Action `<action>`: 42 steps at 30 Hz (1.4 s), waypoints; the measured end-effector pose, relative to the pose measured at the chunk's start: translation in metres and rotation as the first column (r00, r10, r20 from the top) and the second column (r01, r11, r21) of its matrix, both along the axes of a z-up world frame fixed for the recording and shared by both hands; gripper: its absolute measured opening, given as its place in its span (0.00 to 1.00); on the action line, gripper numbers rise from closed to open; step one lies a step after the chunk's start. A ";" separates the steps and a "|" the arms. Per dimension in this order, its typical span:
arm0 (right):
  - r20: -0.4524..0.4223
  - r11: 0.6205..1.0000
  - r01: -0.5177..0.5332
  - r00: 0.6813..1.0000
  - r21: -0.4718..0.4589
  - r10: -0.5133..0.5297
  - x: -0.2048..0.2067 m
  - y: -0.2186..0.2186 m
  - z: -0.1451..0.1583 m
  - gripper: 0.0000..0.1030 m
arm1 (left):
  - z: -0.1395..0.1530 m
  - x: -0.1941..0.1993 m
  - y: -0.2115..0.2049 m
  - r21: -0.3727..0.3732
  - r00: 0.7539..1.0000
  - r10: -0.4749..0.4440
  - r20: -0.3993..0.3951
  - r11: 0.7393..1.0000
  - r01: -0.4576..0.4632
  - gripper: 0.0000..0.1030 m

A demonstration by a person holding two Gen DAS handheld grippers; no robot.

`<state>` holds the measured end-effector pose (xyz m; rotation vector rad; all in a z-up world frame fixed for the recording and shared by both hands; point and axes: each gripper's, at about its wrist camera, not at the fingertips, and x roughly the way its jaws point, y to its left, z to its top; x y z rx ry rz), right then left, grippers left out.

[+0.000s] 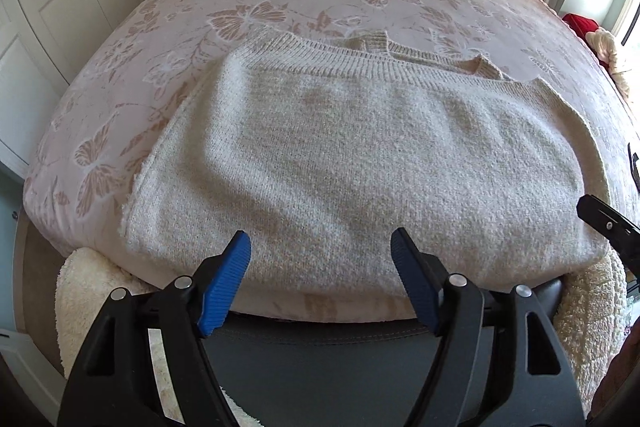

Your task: Fold small clothes

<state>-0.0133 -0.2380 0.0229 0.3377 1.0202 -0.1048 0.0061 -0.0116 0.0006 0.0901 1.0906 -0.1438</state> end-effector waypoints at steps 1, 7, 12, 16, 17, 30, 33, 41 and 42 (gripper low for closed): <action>0.005 1.000 -0.002 1.000 0.002 0.002 0.000 0.003 0.002 0.13 | 0.002 -0.001 -0.001 0.004 1.000 -0.004 0.004 1.000 0.004 0.70; 0.015 1.000 0.008 1.000 -0.003 -0.008 -0.005 0.014 0.009 0.13 | 0.006 -0.007 -0.005 0.012 0.999 -0.023 0.022 1.000 0.022 0.71; 0.011 1.000 0.027 1.000 -0.002 -0.027 -0.017 0.017 0.004 0.13 | 0.005 -0.008 -0.005 0.013 0.999 -0.025 0.019 1.000 0.025 0.71; 0.005 0.999 0.040 0.999 -0.012 -0.040 -0.022 0.019 0.000 0.13 | 0.005 -0.011 -0.006 0.008 0.999 -0.037 0.021 0.999 0.037 0.71; 0.005 0.999 0.046 0.999 -0.014 -0.046 -0.023 0.019 0.000 0.13 | 0.005 -0.013 -0.006 0.005 0.999 -0.039 0.022 0.999 0.039 0.71; 0.077 0.974 0.159 0.986 -0.159 -0.149 -0.018 -0.046 0.016 0.60 | 0.012 0.007 0.059 -0.083 0.989 0.143 0.041 0.987 -0.139 0.85; 0.039 0.961 0.187 0.982 -0.205 -0.183 0.010 -0.090 0.005 0.63 | -0.003 0.025 0.098 -0.126 0.965 0.262 -0.013 0.957 -0.262 0.85; -0.143 0.979 0.135 0.977 -0.156 -0.157 0.075 -0.135 -0.049 0.10 | -0.032 0.041 0.132 -0.095 0.925 0.367 -0.095 0.922 -0.376 0.77; -0.089 0.975 0.159 0.981 -0.154 -0.174 0.072 -0.136 -0.038 0.06 | -0.031 0.040 0.132 -0.093 0.925 0.368 -0.093 0.922 -0.376 0.77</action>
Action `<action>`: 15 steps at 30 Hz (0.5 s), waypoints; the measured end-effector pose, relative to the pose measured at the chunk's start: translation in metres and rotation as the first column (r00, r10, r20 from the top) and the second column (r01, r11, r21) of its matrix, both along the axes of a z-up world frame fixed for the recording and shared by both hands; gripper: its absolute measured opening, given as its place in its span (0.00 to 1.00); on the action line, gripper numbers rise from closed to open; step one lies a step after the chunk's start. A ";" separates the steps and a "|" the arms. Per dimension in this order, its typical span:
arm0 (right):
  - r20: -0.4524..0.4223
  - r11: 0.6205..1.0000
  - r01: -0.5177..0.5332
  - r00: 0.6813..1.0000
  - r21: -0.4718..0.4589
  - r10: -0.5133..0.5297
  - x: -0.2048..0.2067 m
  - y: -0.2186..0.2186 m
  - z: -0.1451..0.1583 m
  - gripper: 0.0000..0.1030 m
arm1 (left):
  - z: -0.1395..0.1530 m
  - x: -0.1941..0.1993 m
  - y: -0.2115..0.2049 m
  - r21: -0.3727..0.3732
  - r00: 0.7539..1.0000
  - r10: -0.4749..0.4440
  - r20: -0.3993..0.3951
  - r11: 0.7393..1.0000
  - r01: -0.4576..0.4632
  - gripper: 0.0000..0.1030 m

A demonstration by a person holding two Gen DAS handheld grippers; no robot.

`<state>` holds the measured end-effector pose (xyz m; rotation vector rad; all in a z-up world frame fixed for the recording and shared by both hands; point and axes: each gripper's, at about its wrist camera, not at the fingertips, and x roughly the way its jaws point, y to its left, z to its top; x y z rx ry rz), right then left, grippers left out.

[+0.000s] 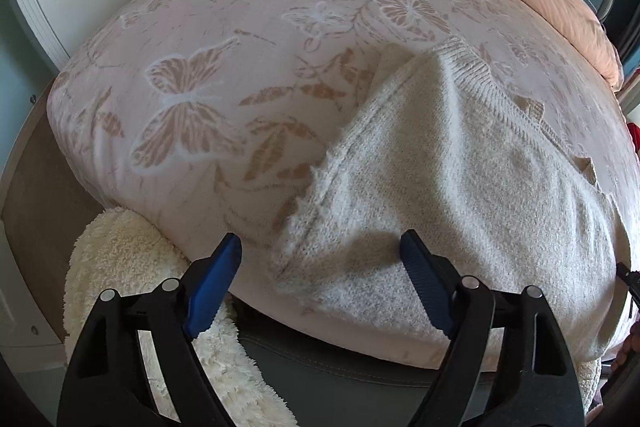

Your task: Fold small clothes

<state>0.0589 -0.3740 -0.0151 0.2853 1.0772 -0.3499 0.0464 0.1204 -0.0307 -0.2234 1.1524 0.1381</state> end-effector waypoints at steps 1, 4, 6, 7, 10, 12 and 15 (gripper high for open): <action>0.055 1.000 0.024 0.998 0.010 -0.024 -0.004 -0.003 0.008 0.06 | 0.001 -0.001 0.000 0.005 1.000 -0.002 0.002 1.000 0.002 0.77; -0.035 0.997 0.077 0.996 0.016 -0.076 0.001 -0.022 -0.021 0.13 | 0.000 -0.002 -0.001 -0.012 1.000 0.007 -0.001 1.000 -0.007 0.80; -0.025 0.997 0.082 0.996 0.009 -0.081 -0.002 -0.021 -0.021 0.17 | -0.002 -0.004 0.001 -0.061 1.000 0.021 -0.008 0.998 -0.022 0.81; 0.004 0.996 0.092 0.996 -0.010 -0.092 -0.006 -0.016 -0.008 0.24 | -0.002 -0.006 0.003 -0.087 0.999 0.033 -0.012 0.996 -0.034 0.83; 0.156 0.997 0.067 0.986 -0.028 -0.062 -0.025 0.020 0.039 0.27 | -0.007 -0.014 0.012 -0.171 0.996 0.089 -0.021 0.981 -0.091 0.86; 0.193 0.999 -0.032 0.981 0.034 0.025 -0.029 0.056 0.049 0.27 | -0.018 -0.014 0.016 -0.244 0.990 0.130 -0.057 0.960 -0.140 0.87; 0.156 0.967 -0.215 0.969 0.134 0.194 -0.018 0.118 0.032 0.26 | -0.037 -0.009 0.020 -0.339 0.974 0.186 -0.125 0.915 -0.219 0.87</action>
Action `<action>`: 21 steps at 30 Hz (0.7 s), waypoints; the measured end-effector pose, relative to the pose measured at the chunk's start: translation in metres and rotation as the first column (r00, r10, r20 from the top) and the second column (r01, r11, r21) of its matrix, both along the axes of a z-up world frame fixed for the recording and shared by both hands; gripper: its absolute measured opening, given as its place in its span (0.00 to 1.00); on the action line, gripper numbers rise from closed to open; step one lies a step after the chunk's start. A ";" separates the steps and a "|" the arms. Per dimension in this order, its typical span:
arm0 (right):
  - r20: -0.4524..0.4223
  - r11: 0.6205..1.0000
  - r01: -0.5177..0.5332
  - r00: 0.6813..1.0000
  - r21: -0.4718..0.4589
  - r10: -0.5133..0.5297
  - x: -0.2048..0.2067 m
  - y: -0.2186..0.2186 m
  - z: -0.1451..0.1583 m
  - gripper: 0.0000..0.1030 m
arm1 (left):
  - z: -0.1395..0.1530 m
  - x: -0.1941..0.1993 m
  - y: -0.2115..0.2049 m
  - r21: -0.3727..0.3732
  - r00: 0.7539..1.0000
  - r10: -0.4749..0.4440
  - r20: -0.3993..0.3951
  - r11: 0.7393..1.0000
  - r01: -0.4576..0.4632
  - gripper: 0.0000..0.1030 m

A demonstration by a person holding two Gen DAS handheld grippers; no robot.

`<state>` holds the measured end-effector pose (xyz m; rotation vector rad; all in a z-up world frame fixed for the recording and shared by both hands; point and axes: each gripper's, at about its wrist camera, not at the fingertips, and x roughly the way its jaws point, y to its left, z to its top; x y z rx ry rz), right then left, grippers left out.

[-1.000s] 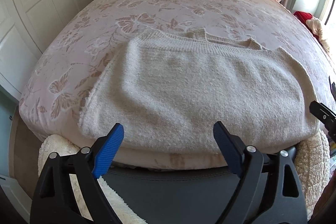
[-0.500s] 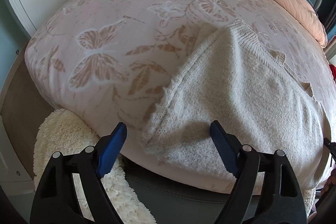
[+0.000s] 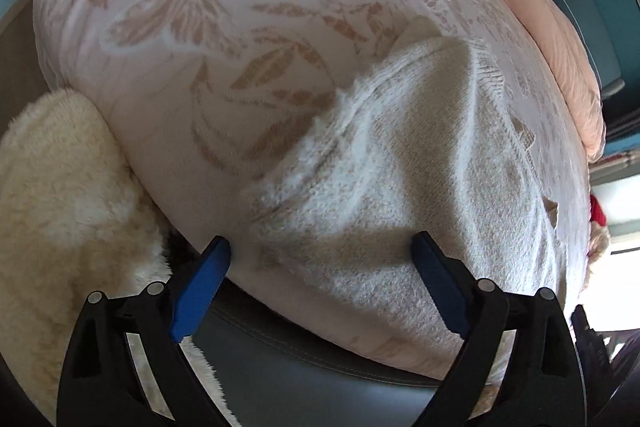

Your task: Fold small clothes

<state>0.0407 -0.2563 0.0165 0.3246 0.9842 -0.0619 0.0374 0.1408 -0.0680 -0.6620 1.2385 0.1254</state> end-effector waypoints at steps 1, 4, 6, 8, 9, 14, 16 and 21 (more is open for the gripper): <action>-0.020 0.998 -0.053 0.998 -0.016 0.052 0.005 0.021 -0.008 0.26 | 0.000 0.000 0.002 -0.006 1.000 0.022 0.013 1.000 -0.022 0.88; -0.107 0.981 -0.165 0.982 -0.104 0.154 0.020 0.067 -0.040 0.27 | 0.008 -0.001 0.003 -0.016 0.998 0.032 0.049 0.999 -0.031 0.60; -0.105 0.970 -0.174 0.982 -0.168 0.158 0.023 0.079 -0.053 0.28 | 0.021 0.003 0.000 -0.044 0.995 -0.040 0.093 0.998 0.044 0.24; -0.098 0.959 -0.193 0.979 -0.207 0.176 0.023 0.083 -0.053 0.29 | 0.046 0.005 -0.007 -0.035 0.985 -0.080 0.156 0.996 0.087 0.12; -0.100 0.959 -0.197 0.979 -0.204 0.180 0.020 0.082 -0.053 0.29 | 0.062 0.007 -0.015 -0.028 0.975 -0.107 0.195 0.993 0.115 0.12; -0.052 0.993 -0.115 0.992 0.008 0.115 0.008 0.042 -0.032 0.29 | 0.164 0.008 -0.108 0.082 0.831 -0.364 0.420 0.928 0.364 0.09; -0.007 0.996 -0.032 0.999 0.079 0.033 -0.011 0.011 -0.018 0.32 | 0.191 0.001 -0.160 0.125 0.742 -0.475 0.473 0.870 0.478 0.09; 0.031 0.983 0.162 0.986 0.087 -0.165 -0.063 -0.075 0.005 0.41 | 0.172 -0.022 -0.289 0.192 0.561 -0.706 0.432 0.680 0.708 0.16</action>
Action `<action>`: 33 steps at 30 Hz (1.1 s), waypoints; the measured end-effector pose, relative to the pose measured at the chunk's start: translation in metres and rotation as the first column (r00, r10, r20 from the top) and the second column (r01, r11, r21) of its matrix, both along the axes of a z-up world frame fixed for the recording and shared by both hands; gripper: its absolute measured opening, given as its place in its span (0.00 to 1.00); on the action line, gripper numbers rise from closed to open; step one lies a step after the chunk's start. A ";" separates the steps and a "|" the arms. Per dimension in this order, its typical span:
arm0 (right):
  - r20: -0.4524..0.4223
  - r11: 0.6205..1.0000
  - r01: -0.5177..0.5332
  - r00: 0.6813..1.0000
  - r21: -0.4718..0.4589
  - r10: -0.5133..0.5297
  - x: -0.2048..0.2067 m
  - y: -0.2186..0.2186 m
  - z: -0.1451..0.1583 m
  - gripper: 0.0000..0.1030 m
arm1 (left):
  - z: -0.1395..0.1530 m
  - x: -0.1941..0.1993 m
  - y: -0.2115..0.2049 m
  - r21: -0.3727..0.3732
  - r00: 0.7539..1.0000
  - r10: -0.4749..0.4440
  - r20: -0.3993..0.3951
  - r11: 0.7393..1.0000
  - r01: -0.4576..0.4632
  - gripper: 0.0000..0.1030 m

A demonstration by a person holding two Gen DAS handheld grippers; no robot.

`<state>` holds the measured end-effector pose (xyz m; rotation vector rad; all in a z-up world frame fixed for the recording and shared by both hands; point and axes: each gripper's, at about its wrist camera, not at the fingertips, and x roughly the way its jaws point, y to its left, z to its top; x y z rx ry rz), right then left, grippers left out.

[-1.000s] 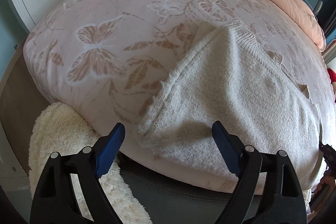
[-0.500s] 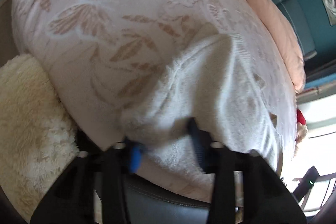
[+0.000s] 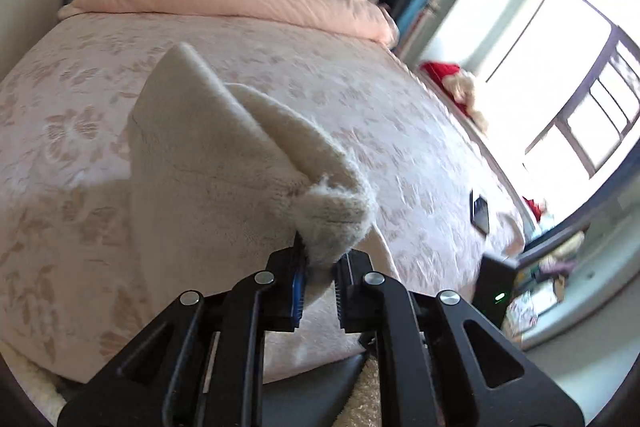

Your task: Fold small clothes

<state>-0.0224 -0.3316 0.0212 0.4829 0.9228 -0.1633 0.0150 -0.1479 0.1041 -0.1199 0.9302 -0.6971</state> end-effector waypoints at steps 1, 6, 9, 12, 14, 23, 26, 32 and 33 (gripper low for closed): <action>-0.010 0.999 0.039 0.999 0.001 -0.039 -0.010 -0.017 0.000 0.42 | -0.015 -0.007 -0.018 0.033 0.999 -0.030 -0.015 0.999 0.031 0.22; -0.026 0.987 0.156 0.988 0.032 -0.155 -0.057 -0.063 0.005 0.56 | -0.063 -0.040 -0.025 0.160 0.998 -0.059 -0.028 0.985 0.063 0.77; -0.007 0.987 0.132 0.991 0.090 -0.132 -0.058 -0.060 0.008 0.65 | -0.074 -0.048 0.009 0.235 1.000 -0.029 0.009 0.972 0.026 0.84; 0.002 0.976 0.049 0.999 0.211 -0.051 -0.032 -0.046 0.003 0.70 | -0.091 -0.039 0.044 0.304 0.999 0.051 -0.012 0.952 -0.045 0.85; 0.004 0.961 -0.006 1.000 0.275 0.006 -0.007 -0.030 -0.003 0.75 | -0.105 -0.031 0.067 0.299 0.987 0.135 -0.088 0.949 -0.103 0.86; 0.011 0.936 -0.098 0.995 0.339 0.100 0.057 0.013 -0.012 0.14 | -0.126 -0.017 0.074 0.296 0.973 0.153 -0.171 0.950 -0.097 0.34; 0.254 0.931 -0.184 0.962 0.315 0.105 0.026 0.009 0.055 0.13 | -0.113 -0.021 0.079 0.235 0.977 0.146 -0.155 0.966 -0.108 0.20; 0.081 0.998 -0.012 0.997 0.058 0.007 -0.021 -0.031 0.014 0.13 | -0.118 -0.026 0.052 0.230 0.981 0.056 -0.186 0.973 -0.012 0.16; -0.016 0.996 0.038 0.999 0.087 -0.036 -0.022 -0.044 -0.017 0.13 | -0.123 -0.027 0.049 0.231 0.976 0.051 -0.210 0.973 -0.001 0.17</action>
